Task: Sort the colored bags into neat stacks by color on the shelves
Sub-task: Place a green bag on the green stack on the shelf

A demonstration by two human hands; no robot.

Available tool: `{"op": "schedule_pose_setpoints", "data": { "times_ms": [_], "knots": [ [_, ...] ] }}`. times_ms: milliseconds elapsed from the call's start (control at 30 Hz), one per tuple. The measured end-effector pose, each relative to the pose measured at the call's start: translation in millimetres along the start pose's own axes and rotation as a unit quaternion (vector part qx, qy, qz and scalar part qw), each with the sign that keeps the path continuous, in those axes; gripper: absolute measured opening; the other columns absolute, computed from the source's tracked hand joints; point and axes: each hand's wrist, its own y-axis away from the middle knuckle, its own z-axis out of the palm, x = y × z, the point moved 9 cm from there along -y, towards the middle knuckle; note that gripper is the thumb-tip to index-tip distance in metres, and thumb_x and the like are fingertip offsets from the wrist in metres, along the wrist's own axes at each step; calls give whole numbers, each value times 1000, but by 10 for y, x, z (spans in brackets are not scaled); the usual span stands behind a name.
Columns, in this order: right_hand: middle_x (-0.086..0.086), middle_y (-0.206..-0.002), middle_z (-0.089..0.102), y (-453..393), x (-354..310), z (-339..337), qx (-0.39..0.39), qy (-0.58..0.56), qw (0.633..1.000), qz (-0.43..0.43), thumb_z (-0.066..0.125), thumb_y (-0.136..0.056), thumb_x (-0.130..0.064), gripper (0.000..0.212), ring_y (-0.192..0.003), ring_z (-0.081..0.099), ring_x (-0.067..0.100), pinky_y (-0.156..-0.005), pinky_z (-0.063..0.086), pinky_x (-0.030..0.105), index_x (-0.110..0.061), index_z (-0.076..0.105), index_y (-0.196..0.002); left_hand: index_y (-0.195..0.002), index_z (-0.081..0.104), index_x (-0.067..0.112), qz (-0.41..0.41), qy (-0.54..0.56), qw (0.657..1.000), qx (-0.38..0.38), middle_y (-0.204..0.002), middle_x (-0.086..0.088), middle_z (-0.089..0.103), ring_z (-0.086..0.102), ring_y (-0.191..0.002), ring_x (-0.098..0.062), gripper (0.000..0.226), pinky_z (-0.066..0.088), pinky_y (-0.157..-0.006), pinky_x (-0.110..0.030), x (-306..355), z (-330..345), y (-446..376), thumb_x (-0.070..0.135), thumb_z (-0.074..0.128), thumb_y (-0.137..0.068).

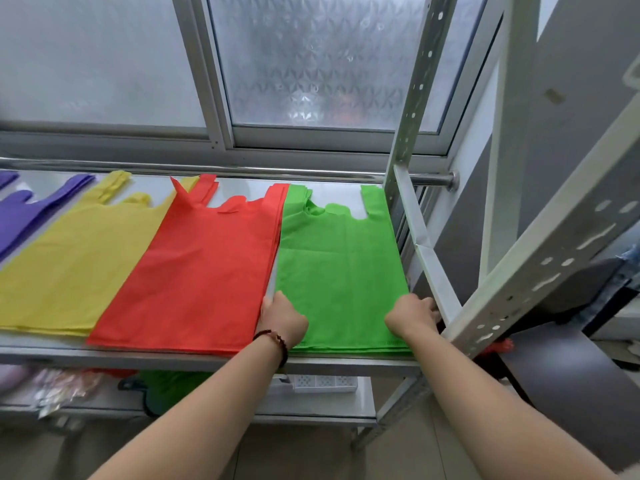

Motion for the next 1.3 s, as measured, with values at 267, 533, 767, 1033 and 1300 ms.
{"op": "schedule_pose_setpoints", "data": {
  "times_ms": [267, 533, 767, 1033, 1300],
  "knots": [
    [24, -141, 32, 103, 41, 40, -8, -24, 1000, 7, 46, -88, -12, 51, -127, 37, 38, -104, 37, 39, 3, 34, -135, -135, 33, -5, -113, 67, 991, -5, -141, -24, 38, 41, -128, -36, 54, 40, -104, -36, -13, -77, -89, 13, 52, -88],
    [24, -128, 48, 86, -5, 107, -33, -69, 997, -23, 46, -85, -12, 46, -117, 47, 35, -84, 43, 33, 9, 38, -126, -135, 39, -8, -118, 119, 981, -94, -142, -20, 44, 44, -130, -32, 58, 39, -102, -35, -89, -20, -59, 17, 61, -88],
    [19, -105, 56, 223, 8, 167, -54, -122, 989, -57, 37, -94, -16, 36, -100, 54, 32, -75, 34, 28, 6, 49, -119, -125, 43, 6, -199, 317, 905, -200, -135, -11, 33, 47, -114, -31, 37, 57, -44, -34, -245, 254, 225, 20, 54, -93],
    [10, -81, 48, 473, 224, 239, -72, -382, 920, -51, 32, -98, -17, 20, -41, 48, 14, -36, 38, 21, -3, 44, -107, -112, 53, -5, -211, 441, 852, -186, -118, -19, 55, 61, -88, -28, 24, 54, -39, -25, -532, 183, 259, 0, 55, -89],
    [8, -84, 47, 534, 273, 451, -76, -406, 910, -42, 27, -92, -5, 34, -49, 41, 16, -37, 34, 21, -9, 43, -122, -131, 43, 6, -248, 412, 855, -193, -144, -16, 35, 62, -77, -31, 52, 53, -36, -28, -733, 134, 374, 19, 65, -85]
  ]
}}
